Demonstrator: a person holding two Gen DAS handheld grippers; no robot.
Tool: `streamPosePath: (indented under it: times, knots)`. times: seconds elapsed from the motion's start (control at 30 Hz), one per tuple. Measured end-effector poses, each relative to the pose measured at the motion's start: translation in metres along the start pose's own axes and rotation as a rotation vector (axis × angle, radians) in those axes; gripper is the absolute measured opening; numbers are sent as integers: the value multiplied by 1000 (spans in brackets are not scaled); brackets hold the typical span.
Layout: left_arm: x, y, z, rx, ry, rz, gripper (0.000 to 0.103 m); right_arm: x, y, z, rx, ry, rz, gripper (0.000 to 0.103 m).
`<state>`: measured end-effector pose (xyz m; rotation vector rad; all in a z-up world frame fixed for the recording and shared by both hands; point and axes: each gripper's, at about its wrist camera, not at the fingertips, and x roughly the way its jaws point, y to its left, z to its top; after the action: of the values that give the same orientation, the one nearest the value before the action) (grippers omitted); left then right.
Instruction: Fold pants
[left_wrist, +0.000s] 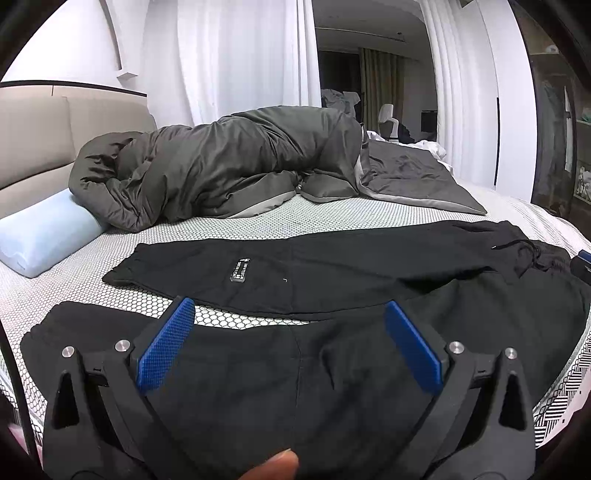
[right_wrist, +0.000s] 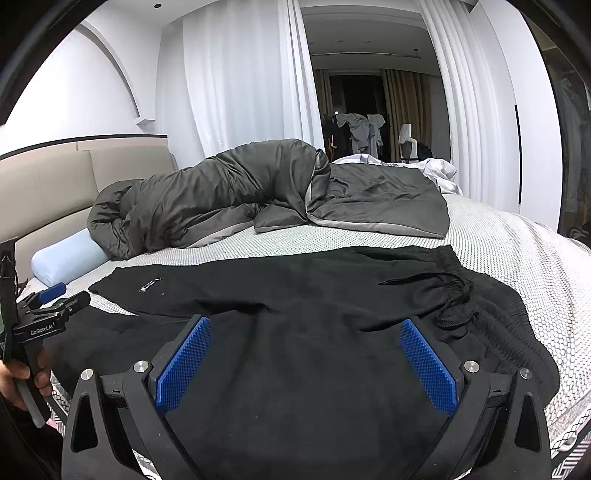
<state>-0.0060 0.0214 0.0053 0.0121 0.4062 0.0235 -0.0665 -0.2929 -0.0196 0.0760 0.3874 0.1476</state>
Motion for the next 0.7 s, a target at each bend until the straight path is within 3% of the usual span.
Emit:
streamPosePath:
  times: [0.7]
  knots:
    - [2,3,0,-18,3,2,102,5,2,-1,-2,13,16,103]
